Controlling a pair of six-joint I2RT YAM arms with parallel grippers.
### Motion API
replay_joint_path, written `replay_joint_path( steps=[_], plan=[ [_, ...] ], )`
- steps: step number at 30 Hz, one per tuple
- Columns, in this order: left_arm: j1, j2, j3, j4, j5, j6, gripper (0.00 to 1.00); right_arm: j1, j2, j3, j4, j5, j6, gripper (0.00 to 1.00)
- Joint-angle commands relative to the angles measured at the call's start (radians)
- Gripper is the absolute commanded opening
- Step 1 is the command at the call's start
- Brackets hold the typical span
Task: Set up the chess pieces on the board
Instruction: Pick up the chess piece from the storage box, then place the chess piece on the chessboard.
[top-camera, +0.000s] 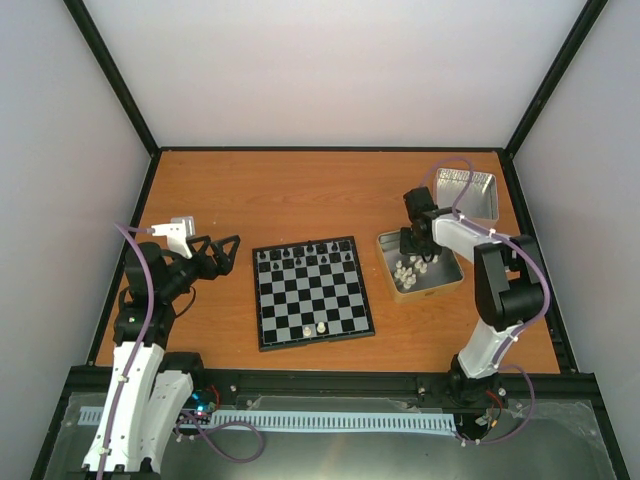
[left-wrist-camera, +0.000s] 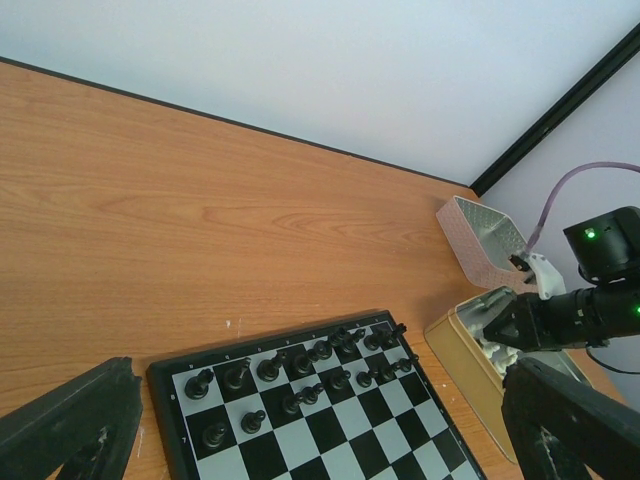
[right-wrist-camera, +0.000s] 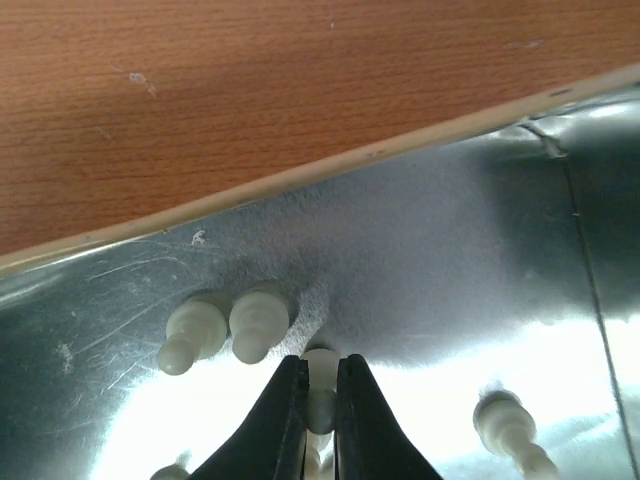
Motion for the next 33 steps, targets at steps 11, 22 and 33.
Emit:
replay_joint_path(
  steps=[11,22,33],
  plan=[
    [-0.004,-0.053,0.001,0.030,-0.016,0.010,1.00,0.095,-0.266,0.097,-0.116,0.086,0.066,0.05],
    [-0.003,-0.037,0.007,0.017,-0.015,0.012,1.00,0.349,-0.309,0.172,-0.207,0.052,0.138,0.05],
    [-0.004,-0.038,0.004,0.020,-0.016,0.010,1.00,0.519,-0.263,0.149,-0.215,0.048,0.182,0.05]
  ],
)
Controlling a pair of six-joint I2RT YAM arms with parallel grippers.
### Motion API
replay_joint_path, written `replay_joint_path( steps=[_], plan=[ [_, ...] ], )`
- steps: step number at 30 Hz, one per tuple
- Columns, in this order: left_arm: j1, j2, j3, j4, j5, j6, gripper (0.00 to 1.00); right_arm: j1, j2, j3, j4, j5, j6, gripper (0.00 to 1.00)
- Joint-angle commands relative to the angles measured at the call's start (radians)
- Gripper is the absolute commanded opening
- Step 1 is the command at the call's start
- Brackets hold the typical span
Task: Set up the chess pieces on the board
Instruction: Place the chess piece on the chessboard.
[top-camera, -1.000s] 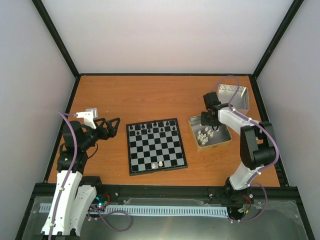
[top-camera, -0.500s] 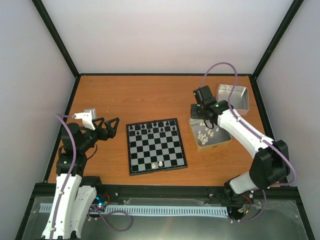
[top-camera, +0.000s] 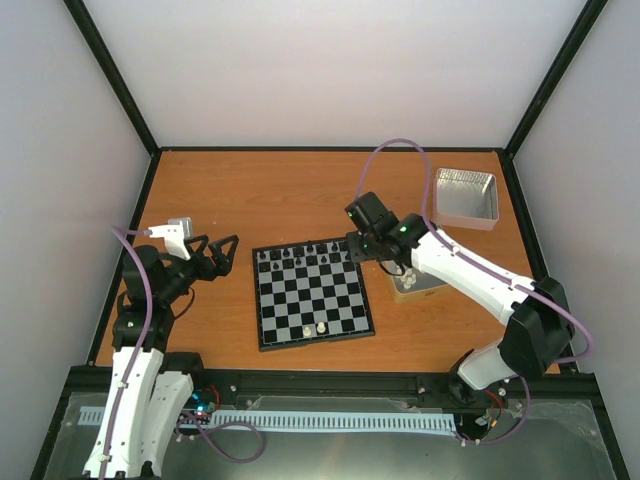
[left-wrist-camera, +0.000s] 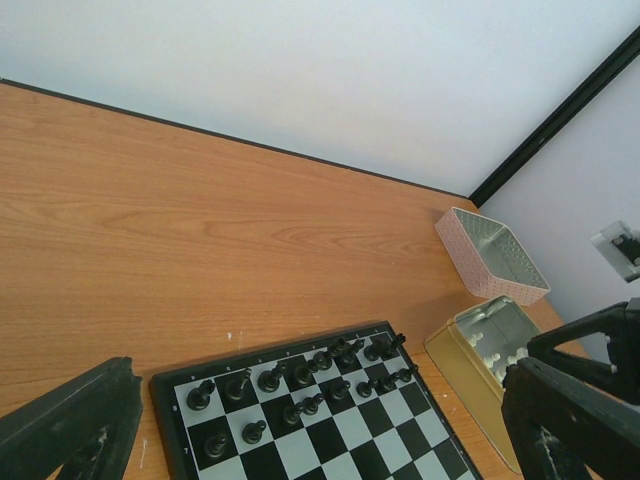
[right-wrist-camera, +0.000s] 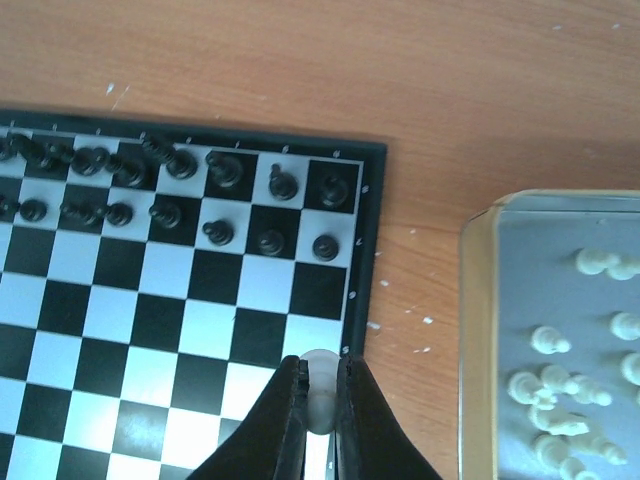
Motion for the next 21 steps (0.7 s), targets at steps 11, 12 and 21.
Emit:
replay_joint_path(
  steps=[11,12,21],
  plan=[
    [-0.004,0.014,0.008,0.015,-0.002,0.010,1.00,0.169,0.133,-0.067,0.024,0.001,0.064,0.05],
    [-0.004,0.013,0.008,0.013,-0.004,0.011,1.00,0.177,0.140,-0.083,0.030,-0.001,0.072,0.05],
    [-0.004,0.026,0.010,0.011,-0.003,0.011,1.00,0.195,0.106,-0.240,0.055,-0.063,0.175,0.04]
  ],
)
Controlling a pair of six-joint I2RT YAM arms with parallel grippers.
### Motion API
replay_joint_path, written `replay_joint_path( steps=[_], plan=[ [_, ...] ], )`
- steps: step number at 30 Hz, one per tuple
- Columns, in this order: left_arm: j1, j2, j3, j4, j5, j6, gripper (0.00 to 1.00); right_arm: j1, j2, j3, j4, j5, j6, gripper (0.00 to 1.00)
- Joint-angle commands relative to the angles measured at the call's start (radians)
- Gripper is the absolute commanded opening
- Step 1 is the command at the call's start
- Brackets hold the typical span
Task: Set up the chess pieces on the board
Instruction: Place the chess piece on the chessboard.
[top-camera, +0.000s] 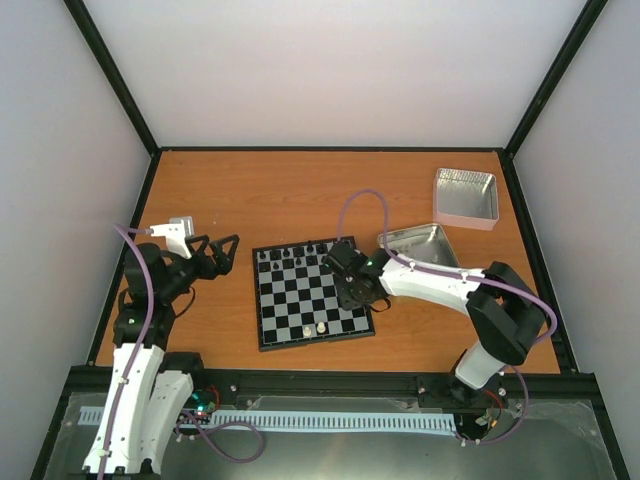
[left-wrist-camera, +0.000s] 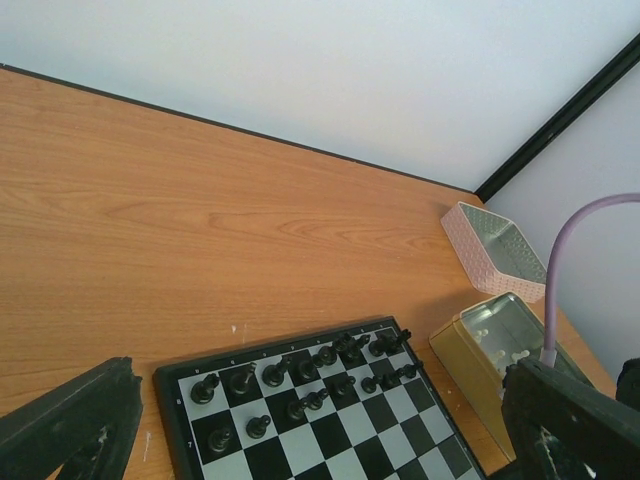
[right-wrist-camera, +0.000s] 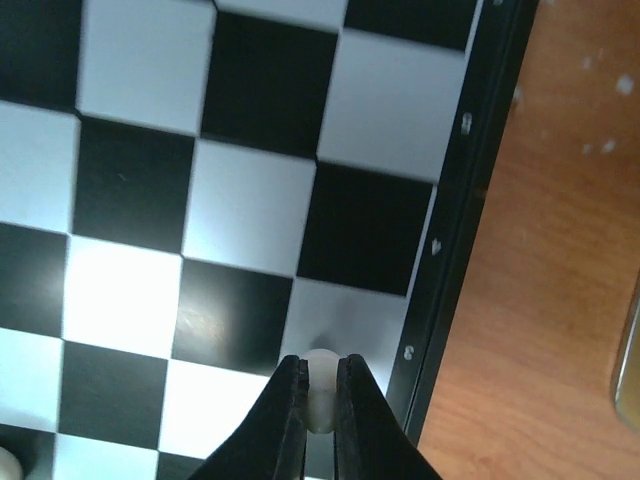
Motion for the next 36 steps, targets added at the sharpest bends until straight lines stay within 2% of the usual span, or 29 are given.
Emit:
replay_joint_path(
  steps=[1,20,28,36],
  plan=[
    [-0.004,0.004,0.010,0.012,-0.001,0.011,1.00,0.014,-0.041,-0.050,0.018,-0.027,0.071,0.04],
    [-0.004,0.019,0.008,0.018,0.008,0.009,1.00,0.030,-0.061,-0.100,-0.031,-0.047,0.094,0.06],
    [-0.004,0.018,0.008,0.016,0.006,0.011,1.00,0.031,-0.092,-0.060,-0.055,-0.044,0.084,0.31],
    [-0.004,0.031,0.014,0.009,0.019,0.004,1.00,0.003,-0.193,0.012,-0.074,0.125,0.058,0.44]
  ],
)
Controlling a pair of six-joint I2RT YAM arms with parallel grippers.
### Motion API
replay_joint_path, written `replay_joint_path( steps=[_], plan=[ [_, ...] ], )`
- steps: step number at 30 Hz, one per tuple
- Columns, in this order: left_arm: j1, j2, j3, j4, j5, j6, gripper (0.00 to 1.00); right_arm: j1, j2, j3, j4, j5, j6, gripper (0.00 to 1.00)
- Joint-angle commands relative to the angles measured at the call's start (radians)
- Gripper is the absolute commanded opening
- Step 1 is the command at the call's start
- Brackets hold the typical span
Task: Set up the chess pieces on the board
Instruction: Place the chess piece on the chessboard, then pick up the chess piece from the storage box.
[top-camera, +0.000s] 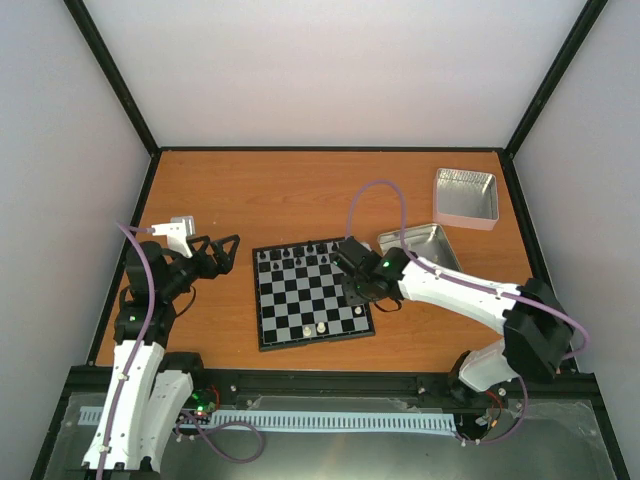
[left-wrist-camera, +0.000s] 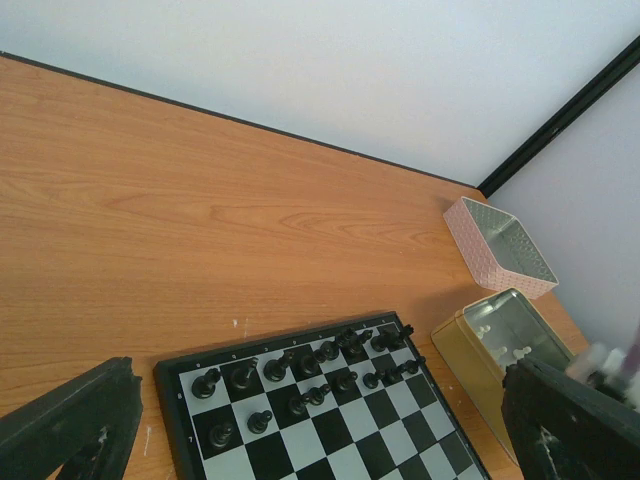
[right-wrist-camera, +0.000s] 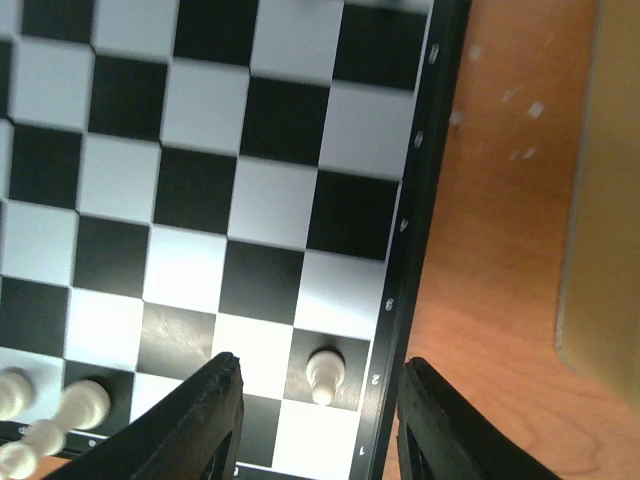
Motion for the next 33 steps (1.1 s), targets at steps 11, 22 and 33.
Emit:
replay_joint_path(
  steps=[11,22,33],
  plan=[
    [-0.004,-0.014,0.011,0.006,-0.005,0.007,1.00,-0.328,-0.152,0.000,0.070,0.252,-0.112,0.48],
    [-0.004,-0.011,0.012,0.006,-0.012,0.005,1.00,-0.542,-0.121,-0.074,0.170,0.101,-0.153,0.49],
    [-0.004,-0.008,0.015,0.002,-0.017,0.007,1.00,-0.647,0.016,-0.059,0.212,-0.035,-0.193,0.48]
  ],
)
